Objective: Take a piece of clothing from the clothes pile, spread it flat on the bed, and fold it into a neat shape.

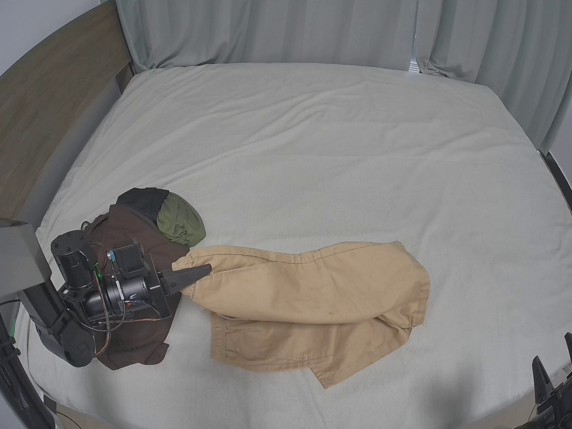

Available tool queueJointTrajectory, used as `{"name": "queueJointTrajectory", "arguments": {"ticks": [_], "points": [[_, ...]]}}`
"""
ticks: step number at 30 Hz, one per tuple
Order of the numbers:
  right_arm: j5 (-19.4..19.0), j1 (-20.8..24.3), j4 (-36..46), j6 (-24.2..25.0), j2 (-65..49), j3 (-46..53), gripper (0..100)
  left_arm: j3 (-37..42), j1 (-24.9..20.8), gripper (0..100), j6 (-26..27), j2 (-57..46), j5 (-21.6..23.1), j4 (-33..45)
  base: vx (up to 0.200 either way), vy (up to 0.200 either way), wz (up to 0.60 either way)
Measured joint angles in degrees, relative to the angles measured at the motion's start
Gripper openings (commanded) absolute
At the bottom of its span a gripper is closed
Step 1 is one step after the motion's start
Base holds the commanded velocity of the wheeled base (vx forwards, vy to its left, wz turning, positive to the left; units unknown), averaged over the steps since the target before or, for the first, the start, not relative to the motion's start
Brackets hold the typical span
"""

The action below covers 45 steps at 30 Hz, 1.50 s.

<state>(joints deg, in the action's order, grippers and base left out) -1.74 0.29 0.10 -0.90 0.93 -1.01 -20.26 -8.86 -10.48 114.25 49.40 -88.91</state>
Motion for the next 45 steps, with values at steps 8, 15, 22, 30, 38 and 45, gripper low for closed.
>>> {"name": "queueJointTrajectory", "arguments": {"ticks": [8, 15, 22, 30, 38, 45], "points": [[-0.2, 0.0, 0.0, -0.4, 0.0, 0.0, 100, -0.4, 0.5, 0, 0.4, 1.5, -0.5, 0.0, 0.0, 0.0, 0.0], [-0.4, 0.0, -0.1, -1.0, 0.0, 0.0, 100, -0.5, 0.7, 0, 0.4, 2.0, -0.5, 0.0, 0.0, 0.0, 0.0], [-0.5, 0.0, -0.1, -1.1, 0.0, 0.0, 100, -0.8, 1.3, 0, 0.4, 2.5, -0.5, 0.0, 0.0, 0.0, 0.0], [-1.5, -0.4, -2.5, -1.3, 0.4, -3.3, 100, -1.2, 1.6, 0, 0.3, 3.0, -0.5, 0.0, 0.0, 0.0, 0.0], [-8.5, -0.1, -4.5, 4.2, 10.1, -11.8, 100, -1.3, 1.7, 0, 0.4, 3.4, -0.4, 0.0, 0.0, 0.0, 0.0], [-13.8, 4.2, -6.3, 8.0, 21.9, -14.9, 100, -1.4, 1.8, 0, 0.3, 3.3, -0.4, 0.0, 0.0, 0.0, 0.0]]}}
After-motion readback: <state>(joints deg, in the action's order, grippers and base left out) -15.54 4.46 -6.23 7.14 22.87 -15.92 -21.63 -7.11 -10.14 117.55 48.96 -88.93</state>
